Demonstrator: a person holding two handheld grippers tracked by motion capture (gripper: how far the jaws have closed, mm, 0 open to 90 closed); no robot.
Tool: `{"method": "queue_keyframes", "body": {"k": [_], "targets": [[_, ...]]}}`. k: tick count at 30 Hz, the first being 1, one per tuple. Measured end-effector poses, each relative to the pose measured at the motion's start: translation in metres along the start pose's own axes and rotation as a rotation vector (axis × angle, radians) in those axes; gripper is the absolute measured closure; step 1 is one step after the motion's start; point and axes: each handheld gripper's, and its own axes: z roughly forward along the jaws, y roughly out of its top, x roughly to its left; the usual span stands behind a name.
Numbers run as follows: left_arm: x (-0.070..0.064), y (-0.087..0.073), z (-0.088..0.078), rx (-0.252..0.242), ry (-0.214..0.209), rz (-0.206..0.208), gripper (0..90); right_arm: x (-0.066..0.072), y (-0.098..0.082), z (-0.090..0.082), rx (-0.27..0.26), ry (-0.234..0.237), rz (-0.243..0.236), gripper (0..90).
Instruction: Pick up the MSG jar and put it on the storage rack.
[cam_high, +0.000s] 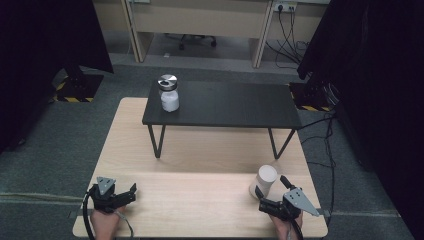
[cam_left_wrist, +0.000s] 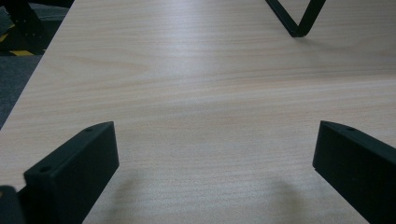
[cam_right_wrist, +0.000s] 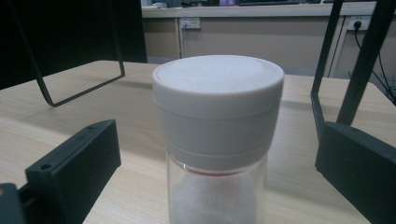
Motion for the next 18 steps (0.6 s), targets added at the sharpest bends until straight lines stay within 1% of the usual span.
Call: {"method": "queue_keyframes", "body": {"k": [2, 5, 10, 12, 18], "targets": [[0.000, 0.000, 0.000, 0.000, -0.001, -0.001, 0.0, -0.001, 0.002, 0.003, 0.004, 0.009, -0.008, 0.3], [0.000, -0.001, 0.000, -0.004, -0.003, 0.001, 0.0, -0.002, 0.004, 0.008, 0.009, 0.014, -0.005, 0.4], [0.003, -0.002, -0.001, -0.015, -0.012, -0.010, 0.0, -0.001, 0.005, 0.011, 0.002, 0.006, -0.005, 0.7], [0.003, -0.003, -0.002, -0.018, -0.015, -0.008, 0.0, -0.002, 0.006, 0.011, 0.002, 0.008, -0.004, 1.3], [0.003, -0.003, -0.002, -0.020, -0.015, -0.006, 0.0, -0.004, 0.007, 0.011, 0.008, 0.011, 0.001, 7.2]]}}
